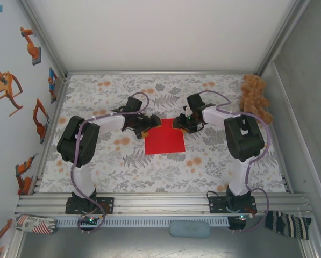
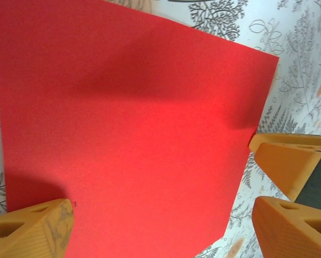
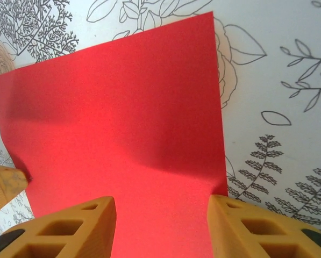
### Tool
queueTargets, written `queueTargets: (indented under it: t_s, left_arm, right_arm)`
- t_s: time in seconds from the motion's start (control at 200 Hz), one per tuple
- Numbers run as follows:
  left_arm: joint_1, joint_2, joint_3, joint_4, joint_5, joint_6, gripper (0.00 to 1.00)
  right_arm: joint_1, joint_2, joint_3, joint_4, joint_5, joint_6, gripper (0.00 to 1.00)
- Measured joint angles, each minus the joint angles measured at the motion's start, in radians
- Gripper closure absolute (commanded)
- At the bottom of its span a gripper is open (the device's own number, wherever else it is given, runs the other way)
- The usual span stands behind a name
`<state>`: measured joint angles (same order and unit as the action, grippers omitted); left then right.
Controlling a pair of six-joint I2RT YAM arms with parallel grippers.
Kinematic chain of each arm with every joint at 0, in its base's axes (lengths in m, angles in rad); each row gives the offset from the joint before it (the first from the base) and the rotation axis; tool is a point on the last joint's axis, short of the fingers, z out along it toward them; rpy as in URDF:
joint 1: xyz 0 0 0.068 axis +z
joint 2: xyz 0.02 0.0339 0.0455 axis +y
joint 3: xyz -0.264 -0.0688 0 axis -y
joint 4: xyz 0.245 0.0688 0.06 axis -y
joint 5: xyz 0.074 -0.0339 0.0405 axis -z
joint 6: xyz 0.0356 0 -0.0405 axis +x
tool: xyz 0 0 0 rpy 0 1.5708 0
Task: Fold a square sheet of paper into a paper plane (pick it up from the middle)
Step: First fold in half a square sheet of paper at the center of the table.
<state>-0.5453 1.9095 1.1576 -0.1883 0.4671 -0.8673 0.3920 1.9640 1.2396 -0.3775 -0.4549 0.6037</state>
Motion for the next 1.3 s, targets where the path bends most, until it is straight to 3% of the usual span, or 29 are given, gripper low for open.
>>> queueTargets:
  t_s: [0.235,0.496,0.901,1.297]
  left_arm:
    - [0.002,0.007,0.005,0.01,0.009,-0.006,0.0]
    - [0.01,-0.01,-0.061,0.137,0.031,-0.033,0.04]
    - [0.016,-0.042,-0.131,0.24,0.034,-0.053,0.0]
    - [0.015,-0.03,-0.069,0.072,-0.022,-0.026,0.19]
  right_arm:
    - [-0.003,0.008,0.003,0.001,-0.013,-0.002,0.54]
    - [-0.002,0.033,0.004,0.065,-0.081,0.016,0.56]
    - [0.058,0.091,0.036,0.176,-0.148,0.086,0.61]
    - [0.078,0.129,0.035,0.285,-0.215,0.187,0.66]
